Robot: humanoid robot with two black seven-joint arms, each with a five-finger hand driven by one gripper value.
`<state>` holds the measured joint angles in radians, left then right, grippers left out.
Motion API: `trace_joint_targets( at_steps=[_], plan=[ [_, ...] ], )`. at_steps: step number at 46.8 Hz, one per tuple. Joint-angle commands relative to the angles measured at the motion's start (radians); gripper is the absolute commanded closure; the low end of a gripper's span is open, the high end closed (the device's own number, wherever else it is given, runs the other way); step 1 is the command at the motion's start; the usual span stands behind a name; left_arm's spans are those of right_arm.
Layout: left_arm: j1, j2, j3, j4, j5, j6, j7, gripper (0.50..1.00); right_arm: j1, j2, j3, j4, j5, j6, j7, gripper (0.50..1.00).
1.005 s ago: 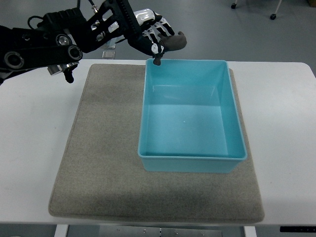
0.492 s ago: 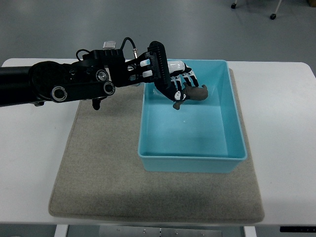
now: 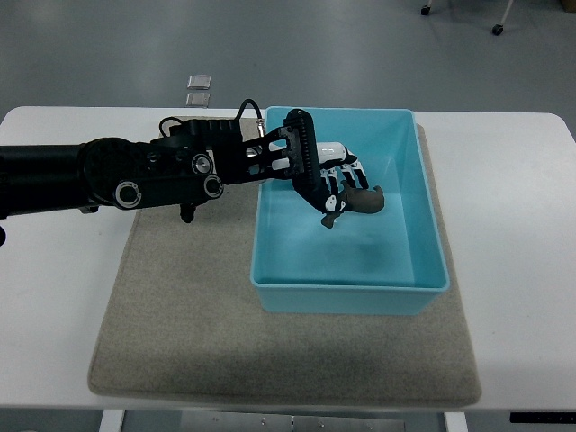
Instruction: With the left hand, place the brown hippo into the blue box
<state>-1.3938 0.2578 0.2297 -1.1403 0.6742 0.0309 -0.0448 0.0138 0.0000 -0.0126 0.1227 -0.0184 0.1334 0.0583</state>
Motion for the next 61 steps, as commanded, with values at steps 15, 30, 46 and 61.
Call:
trace_joint_targets(
  at_steps=[15,30,46,61],
  plan=[
    [0.013,0.001,-0.009,-0.003,-0.018,0.003,-0.003,0.564,0.000,0.000,-0.001,0.000,0.000,0.000,0.000,0.564],
    [0.039,0.067,-0.220,-0.003,-0.071,0.012,-0.024,0.512,0.000,0.000,0.000,0.000,0.000,0.000,0.000,0.564],
    [0.159,0.086,-0.532,0.148,-0.162,0.018,-0.046,0.506,0.000,0.000,0.000,0.000,0.000,0.000,0.000,0.564],
    [0.179,0.081,-0.619,0.344,-0.304,0.017,-0.047,0.504,0.000,0.000,0.000,0.000,0.000,0.000,0.000,0.564]
  ],
)
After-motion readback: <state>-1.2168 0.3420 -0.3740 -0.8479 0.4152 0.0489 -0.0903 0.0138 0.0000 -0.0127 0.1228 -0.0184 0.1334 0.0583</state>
